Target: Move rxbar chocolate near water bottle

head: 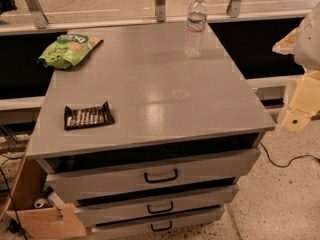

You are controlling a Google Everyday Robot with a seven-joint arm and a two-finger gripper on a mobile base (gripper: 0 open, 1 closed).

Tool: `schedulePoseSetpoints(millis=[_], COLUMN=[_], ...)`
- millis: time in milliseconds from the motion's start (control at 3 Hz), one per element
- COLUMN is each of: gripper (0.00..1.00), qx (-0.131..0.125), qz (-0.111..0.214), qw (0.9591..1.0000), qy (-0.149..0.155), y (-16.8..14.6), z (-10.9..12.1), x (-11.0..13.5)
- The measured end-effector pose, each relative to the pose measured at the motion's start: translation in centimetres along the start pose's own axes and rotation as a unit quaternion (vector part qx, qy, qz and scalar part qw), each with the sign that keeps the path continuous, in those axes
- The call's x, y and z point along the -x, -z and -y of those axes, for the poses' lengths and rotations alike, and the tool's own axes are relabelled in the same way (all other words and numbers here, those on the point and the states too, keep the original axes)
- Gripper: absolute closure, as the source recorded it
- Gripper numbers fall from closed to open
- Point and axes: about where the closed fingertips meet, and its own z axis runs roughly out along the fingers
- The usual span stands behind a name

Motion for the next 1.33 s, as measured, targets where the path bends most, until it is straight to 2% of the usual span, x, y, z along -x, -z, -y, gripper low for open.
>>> schedulePoseSetpoints(millis=[333, 667, 1000, 1333], gripper=[0.0, 0.0, 0.0, 0.0], qx=[-0.001, 0.014, 0.039, 0.079], qz=[0.002, 0.047, 0.119, 0.191], qw=[1.0, 0.9987, 0.9909, 0.9757], qy=[0.001, 0.016, 0.049, 0.074], y=[0.0, -2.7, -5.8, -8.6], z=[0.0, 0.8, 1.1, -0.4], x=[0.1, 3.9, 11.1, 19.3])
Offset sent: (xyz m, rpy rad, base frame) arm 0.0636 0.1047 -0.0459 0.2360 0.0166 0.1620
